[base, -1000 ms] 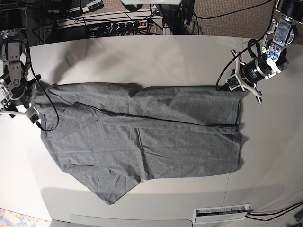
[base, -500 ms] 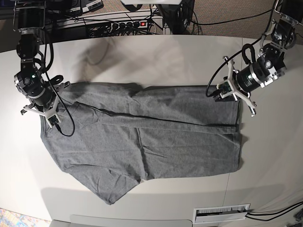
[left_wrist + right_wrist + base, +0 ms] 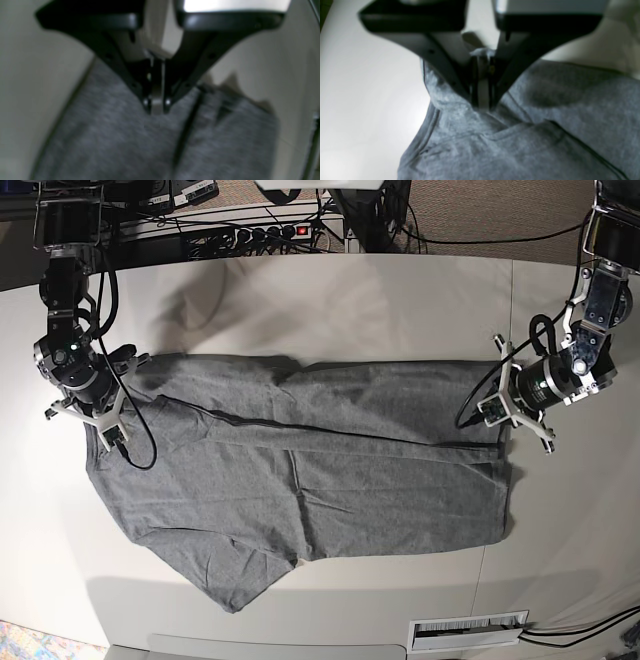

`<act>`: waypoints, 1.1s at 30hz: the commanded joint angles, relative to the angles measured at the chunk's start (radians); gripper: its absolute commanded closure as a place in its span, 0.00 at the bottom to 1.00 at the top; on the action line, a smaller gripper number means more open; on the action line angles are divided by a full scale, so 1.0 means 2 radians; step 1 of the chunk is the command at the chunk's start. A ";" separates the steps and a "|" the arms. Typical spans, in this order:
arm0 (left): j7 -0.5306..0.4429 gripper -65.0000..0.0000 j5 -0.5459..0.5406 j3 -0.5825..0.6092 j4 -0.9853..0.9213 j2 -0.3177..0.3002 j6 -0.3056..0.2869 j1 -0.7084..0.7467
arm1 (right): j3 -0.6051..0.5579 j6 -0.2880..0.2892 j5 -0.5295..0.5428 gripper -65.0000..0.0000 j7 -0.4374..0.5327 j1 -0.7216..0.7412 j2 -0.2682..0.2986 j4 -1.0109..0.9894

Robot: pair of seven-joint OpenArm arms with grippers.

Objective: Fold the T-shirt properly
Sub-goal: 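Pull the folded shirt toward the arms with both grippers to flatten it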

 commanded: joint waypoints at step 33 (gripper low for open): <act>0.004 1.00 -0.042 -0.004 -0.074 -0.103 -0.007 0.136 | 0.004 0.015 0.205 1.00 -0.161 -0.103 0.011 0.038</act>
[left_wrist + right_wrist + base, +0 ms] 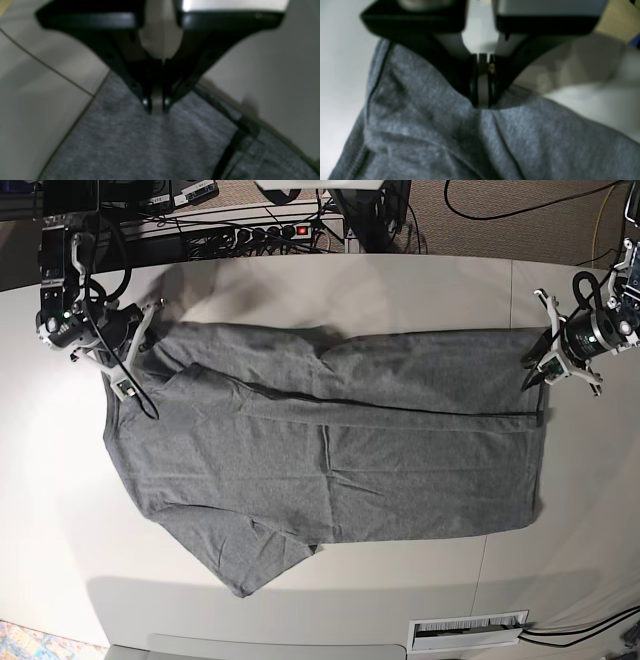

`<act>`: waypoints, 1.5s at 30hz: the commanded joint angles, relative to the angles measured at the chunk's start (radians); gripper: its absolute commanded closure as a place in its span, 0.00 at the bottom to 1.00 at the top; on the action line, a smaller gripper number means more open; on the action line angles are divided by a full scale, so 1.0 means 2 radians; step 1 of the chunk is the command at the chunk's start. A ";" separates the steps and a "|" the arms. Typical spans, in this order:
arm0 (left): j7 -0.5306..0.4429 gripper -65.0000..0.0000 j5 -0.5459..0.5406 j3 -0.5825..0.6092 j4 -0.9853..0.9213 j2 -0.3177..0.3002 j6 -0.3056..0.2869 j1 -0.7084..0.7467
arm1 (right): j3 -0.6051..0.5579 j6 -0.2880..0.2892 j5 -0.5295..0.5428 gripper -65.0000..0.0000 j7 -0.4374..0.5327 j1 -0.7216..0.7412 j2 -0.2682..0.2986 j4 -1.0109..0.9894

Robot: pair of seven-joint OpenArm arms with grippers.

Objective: Fold the T-shirt properly
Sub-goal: 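Pull the folded shirt toward the arms with both grippers to flatten it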

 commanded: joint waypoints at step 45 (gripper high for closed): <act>0.127 1.00 0.045 0.007 0.015 -0.130 -0.027 0.146 | -0.002 0.004 -0.084 1.00 -0.038 -0.117 0.008 0.097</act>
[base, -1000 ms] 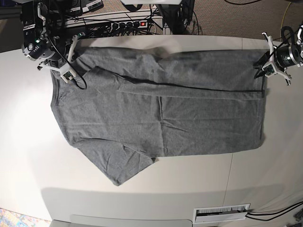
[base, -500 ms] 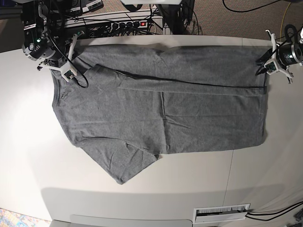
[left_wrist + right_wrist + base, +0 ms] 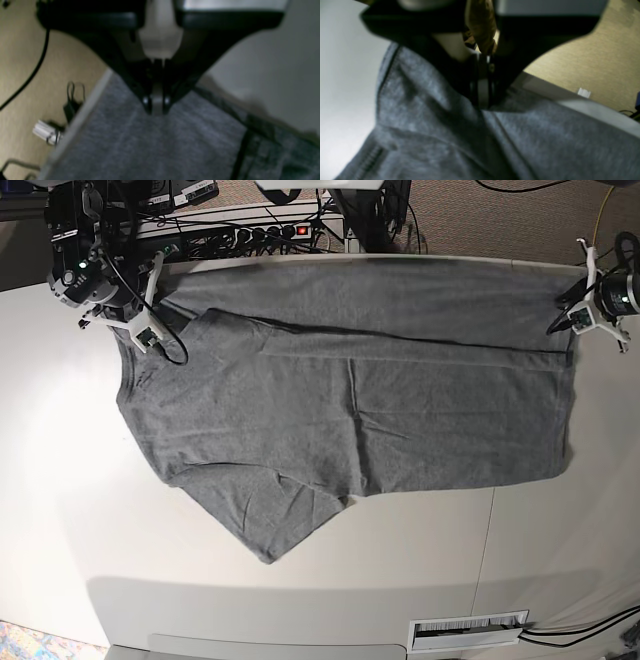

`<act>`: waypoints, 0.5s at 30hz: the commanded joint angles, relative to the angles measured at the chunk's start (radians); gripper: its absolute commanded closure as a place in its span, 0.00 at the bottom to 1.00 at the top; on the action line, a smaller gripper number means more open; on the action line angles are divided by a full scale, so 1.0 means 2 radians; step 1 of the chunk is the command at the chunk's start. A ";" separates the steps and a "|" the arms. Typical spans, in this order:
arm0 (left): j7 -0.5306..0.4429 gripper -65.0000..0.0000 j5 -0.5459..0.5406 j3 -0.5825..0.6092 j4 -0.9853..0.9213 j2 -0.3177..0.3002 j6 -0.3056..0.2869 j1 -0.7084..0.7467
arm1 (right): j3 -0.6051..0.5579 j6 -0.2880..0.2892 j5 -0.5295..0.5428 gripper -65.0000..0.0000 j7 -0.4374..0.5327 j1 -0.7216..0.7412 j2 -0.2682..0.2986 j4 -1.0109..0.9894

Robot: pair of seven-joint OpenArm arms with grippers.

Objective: Fold the T-shirt properly
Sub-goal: 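Pull the folded shirt toward the arms with both grippers to flatten it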

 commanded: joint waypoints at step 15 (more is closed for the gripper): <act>0.122 1.00 0.050 0.012 0.101 -0.013 0.111 0.017 | 0.043 0.001 -0.014 1.00 0.019 -0.007 0.006 0.036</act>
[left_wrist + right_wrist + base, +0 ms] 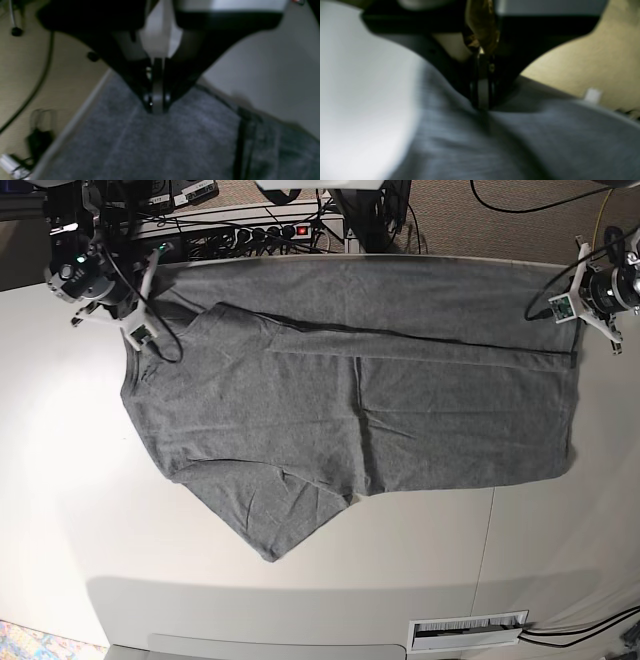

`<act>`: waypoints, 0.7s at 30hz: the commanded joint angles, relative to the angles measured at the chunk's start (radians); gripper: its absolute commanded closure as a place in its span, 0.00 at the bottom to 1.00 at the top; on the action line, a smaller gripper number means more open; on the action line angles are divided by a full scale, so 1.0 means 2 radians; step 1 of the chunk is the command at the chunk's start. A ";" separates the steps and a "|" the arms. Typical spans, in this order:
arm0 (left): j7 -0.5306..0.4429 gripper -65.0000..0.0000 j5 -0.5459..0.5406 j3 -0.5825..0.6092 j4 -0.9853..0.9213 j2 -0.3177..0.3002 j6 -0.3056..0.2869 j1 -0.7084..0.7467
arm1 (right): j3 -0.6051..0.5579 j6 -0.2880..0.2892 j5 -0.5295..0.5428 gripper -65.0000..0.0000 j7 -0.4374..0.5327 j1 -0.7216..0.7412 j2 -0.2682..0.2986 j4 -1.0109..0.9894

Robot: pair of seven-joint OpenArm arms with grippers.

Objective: Fold the T-shirt properly
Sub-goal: 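Pull the folded shirt toward the arms with both grippers to flatten it, then move the left gripper along the shirt to the hem corner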

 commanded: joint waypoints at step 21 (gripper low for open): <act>0.056 1.00 -0.022 -0.002 0.057 0.035 0.142 -0.159 | 0.086 -0.002 0.019 1.00 0.086 0.046 0.000 0.024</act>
